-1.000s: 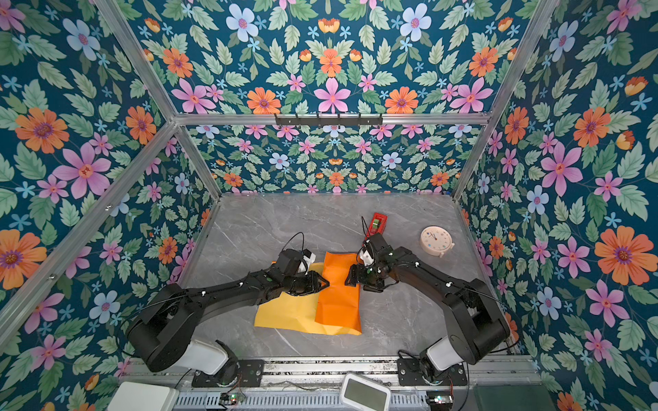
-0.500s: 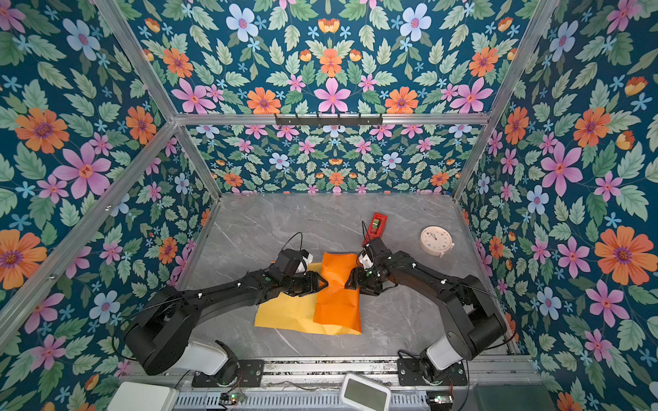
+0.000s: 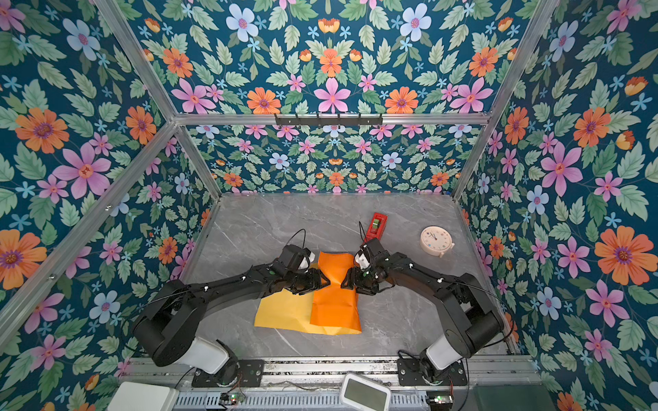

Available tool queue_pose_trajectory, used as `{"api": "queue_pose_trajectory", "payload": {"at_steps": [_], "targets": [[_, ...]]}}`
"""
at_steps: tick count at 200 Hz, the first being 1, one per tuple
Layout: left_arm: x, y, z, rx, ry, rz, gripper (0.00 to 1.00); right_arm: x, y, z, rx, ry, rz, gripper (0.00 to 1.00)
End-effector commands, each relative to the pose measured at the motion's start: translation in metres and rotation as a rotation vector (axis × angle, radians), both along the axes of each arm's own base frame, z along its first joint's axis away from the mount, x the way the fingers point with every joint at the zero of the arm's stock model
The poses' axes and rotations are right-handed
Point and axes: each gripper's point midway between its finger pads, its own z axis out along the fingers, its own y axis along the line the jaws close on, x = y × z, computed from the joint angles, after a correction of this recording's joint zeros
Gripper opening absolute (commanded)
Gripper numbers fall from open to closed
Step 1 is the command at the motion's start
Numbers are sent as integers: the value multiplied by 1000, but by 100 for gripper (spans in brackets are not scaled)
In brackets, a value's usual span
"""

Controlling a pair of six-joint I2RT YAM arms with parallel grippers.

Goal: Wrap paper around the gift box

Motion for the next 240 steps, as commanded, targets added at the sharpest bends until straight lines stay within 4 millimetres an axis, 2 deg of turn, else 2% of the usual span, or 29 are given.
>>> {"api": "queue_pose_trajectory", "payload": {"at_steps": [1, 22, 65, 97, 156, 191, 215, 240], "targets": [[-11, 6, -13, 38, 37, -20, 46, -8, -27, -15, -163, 25, -29, 67], [-15, 13, -19, 59, 47, -6, 37, -4, -32, -7, -181, 4, -29, 72], [-21, 21, -31, 74, 72, 18, 27, 2, -41, 8, -183, -23, -44, 77], [-22, 24, -35, 84, 74, 24, 22, 1, -31, 10, -124, -7, -49, 78], [-28, 34, -44, 111, 83, 43, 15, 2, -25, 18, -27, 6, -75, 88], [-30, 34, -44, 102, 88, 45, 13, 3, -26, 5, -53, 27, -82, 88], [-27, 28, -36, 67, 80, 47, 14, 0, -32, -5, -90, 40, -79, 87], [-22, 21, -27, 38, 67, 45, 20, -4, -39, -14, -132, 50, -67, 87]]}}
